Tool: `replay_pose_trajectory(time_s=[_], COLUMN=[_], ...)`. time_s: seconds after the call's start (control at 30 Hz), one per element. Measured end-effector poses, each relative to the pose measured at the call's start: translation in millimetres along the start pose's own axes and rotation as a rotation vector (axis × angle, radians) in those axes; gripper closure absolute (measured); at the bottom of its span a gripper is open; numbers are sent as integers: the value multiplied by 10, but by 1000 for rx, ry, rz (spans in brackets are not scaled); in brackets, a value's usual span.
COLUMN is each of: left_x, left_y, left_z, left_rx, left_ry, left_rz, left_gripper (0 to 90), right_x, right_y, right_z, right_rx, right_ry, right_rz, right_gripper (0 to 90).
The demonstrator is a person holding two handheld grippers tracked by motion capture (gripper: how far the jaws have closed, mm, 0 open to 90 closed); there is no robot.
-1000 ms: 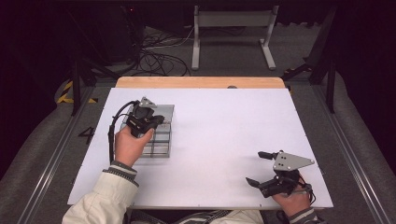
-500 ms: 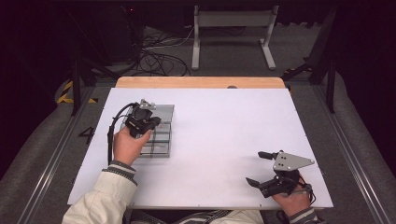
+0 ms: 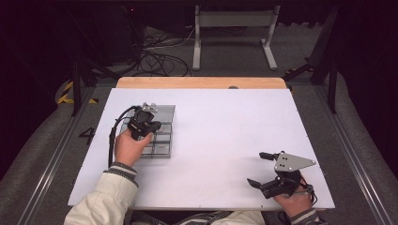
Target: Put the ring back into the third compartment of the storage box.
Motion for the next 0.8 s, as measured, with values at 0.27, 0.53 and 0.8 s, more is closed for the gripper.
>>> replay_pose_trajectory(time_s=[0.27, 0.53, 0.8], left_x=[-77, -143, -207], left_y=[-31, -87, -127], left_z=[55, 92, 123], left_rx=[-9, -26, -48], left_ry=[43, 82, 115], left_rz=[27, 49, 66], left_gripper=[865, 865, 864], right_x=[0, -2, 0], right_y=[3, 1, 1], right_z=[-4, -2, -4], right_rx=[-4, -2, -5], right_ry=[-4, -3, -6], right_rz=[-2, -2, -3], right_gripper=[30, 30, 30])
Point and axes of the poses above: each handheld gripper's, and its own axes: x roughly backward along the jaws, z roughly out of its underside, y roughly to its left, the point moved 10 cm from there along -x, roughly forward along the jaws, and after that the axes turned 2 degrees about -y, right-handed, at the moved point
